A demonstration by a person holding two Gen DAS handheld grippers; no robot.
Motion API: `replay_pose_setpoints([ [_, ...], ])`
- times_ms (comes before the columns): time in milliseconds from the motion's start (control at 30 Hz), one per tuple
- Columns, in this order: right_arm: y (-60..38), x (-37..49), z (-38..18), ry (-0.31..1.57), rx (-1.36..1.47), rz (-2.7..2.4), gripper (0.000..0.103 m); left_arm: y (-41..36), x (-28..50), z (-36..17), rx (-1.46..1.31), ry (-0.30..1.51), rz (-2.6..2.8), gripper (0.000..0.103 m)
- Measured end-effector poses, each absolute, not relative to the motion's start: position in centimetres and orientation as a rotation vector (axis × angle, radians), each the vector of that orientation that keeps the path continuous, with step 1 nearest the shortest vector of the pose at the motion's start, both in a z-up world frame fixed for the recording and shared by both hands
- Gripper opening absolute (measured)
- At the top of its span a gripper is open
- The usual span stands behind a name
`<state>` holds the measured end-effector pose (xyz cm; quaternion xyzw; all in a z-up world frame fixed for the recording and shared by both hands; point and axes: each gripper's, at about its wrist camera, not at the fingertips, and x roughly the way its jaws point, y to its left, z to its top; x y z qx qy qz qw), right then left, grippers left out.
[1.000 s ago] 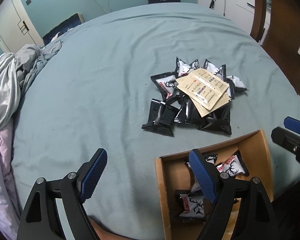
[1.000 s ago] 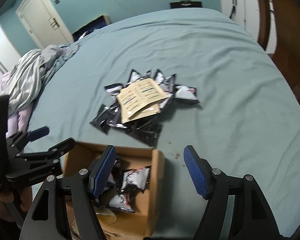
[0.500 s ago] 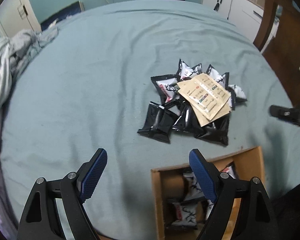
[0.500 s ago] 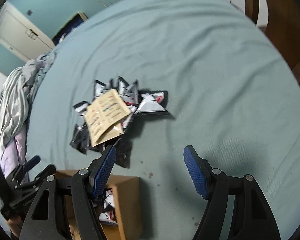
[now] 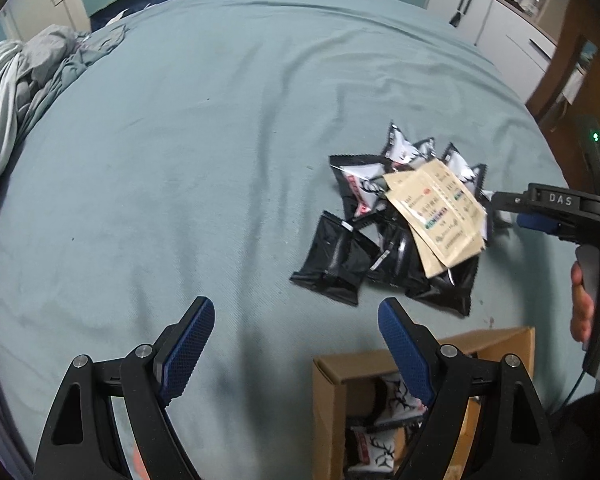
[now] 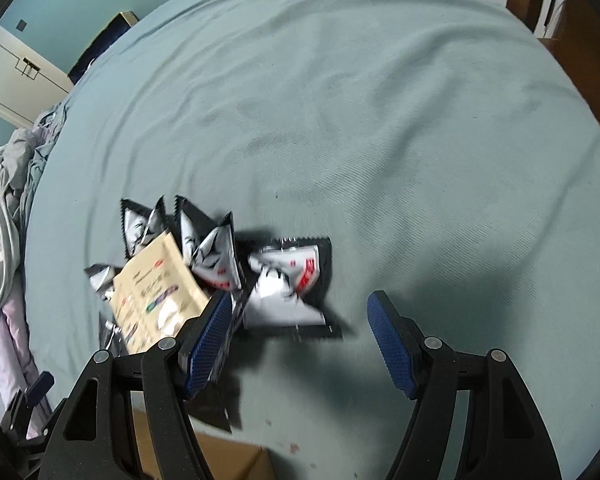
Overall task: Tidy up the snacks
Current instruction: 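Reach the right gripper into the pile and grasp a white packet, then grasp a black packet with the left gripper while the right gripper carries its packet toward the box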
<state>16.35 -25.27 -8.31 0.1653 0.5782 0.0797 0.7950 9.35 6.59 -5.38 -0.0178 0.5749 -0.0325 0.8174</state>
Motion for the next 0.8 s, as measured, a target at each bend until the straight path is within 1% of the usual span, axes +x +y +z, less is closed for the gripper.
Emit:
replay_pose_setpoints([
  [133,-24.5,18.0,-9.8,1.275,0.325,0.153,0.069,7.4,9.9,-5.7,-0.07,1.223,-0.037,0.085],
  [233,-24.2,18.5,-9.7,1.26,0.301,0.142,0.069,7.7,10.3,-6.1,-0.082,1.218,-0.011,0.085],
  [267,-23.9,18.5,-9.7,1.256,0.281,0.147,0.062,7.8,10.4,-6.2,-0.081,1.218,-0.004,0.085],
  [300,-23.3,18.5,-9.7,1.254,0.259,0.152,0.05,7.9,10.5,-6.4,-0.079,1.221,0.005,0.085],
  [333,-22.9,18.5,-9.6,1.252,0.229,0.156,0.045,8.0,10.6,-6.6,-0.079,1.225,0.011,0.085],
  [433,-21.9,18.1,-9.4,1.234,0.178,0.153,0.043,8.0,10.7,-6.9,-0.077,1.232,0.02,0.085],
  [500,-21.9,17.9,-9.1,1.216,0.176,0.149,0.039,7.9,10.9,-7.0,-0.066,1.229,0.026,0.085],
  [800,-24.3,13.5,-5.2,1.109,0.278,0.156,0.034,8.0,10.5,-7.7,0.035,1.198,0.051,0.085],
])
